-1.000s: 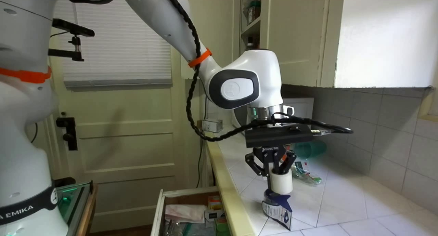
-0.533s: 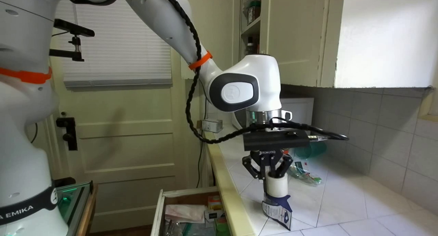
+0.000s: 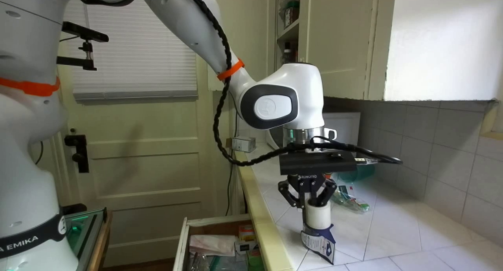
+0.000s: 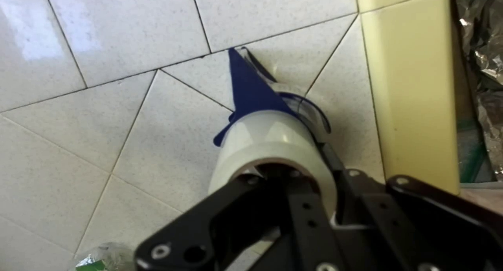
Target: Remove the white tape from the open drawer.
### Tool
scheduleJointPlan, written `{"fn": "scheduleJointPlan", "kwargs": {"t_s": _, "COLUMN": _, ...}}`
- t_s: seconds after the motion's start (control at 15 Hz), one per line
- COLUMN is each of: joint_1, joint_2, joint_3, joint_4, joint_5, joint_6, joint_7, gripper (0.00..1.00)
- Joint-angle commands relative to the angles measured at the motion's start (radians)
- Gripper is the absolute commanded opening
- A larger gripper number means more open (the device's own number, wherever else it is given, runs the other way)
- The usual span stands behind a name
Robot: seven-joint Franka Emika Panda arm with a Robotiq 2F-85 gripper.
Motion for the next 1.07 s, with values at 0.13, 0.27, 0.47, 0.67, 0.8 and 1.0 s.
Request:
{"fn": "scheduleJointPlan", "kwargs": {"t_s": 0.13, "joint_1": -0.013, "joint_2": 0.008, "joint_3": 0.012, "joint_4": 0.027, "joint_5": 0.001, "joint_6": -0.052, "joint_7": -0.016, "gripper": 0.56}}
{"fn": "scheduleJointPlan", "kwargs": {"t_s": 0.27, "joint_1": -0.012, "joint_2": -0.001, "joint_3": 0.008, "joint_4": 0.025, "joint_5": -0.003, "joint_6": -0.048, "joint_7": -0.010, "gripper": 0.72}}
{"fn": "scheduleJointPlan", "kwargs": {"t_s": 0.47, "joint_1": -0.012, "joint_2": -0.025, "joint_3": 0.008, "joint_4": 0.016, "joint_5": -0.003, "joint_6": -0.053, "joint_7": -0.012, "gripper": 0.94}}
{"fn": "scheduleJointPlan", "kwargs": {"t_s": 0.67, "joint_1": -0.017, "joint_2": -0.068, "joint_3": 0.021, "joint_4": -0.006, "joint_5": 0.023, "joint_6": -0.066, "joint_7": -0.047, "gripper": 1.00}}
{"fn": "scheduleJointPlan", "kwargs": {"t_s": 0.8, "joint_1": -0.009, "joint_2": -0.109, "joint_3": 0.019, "joint_4": -0.030, "joint_5": 0.018, "joint_6": -0.078, "joint_7": -0.058, "gripper": 1.00}}
{"fn": "scheduleJointPlan", "kwargs": {"t_s": 1.0, "joint_1": 0.006, "joint_2": -0.192, "joint_3": 0.012, "joint_4": -0.088, "joint_5": 0.000, "joint_6": -0.070, "joint_7": -0.064, "gripper": 1.00}}
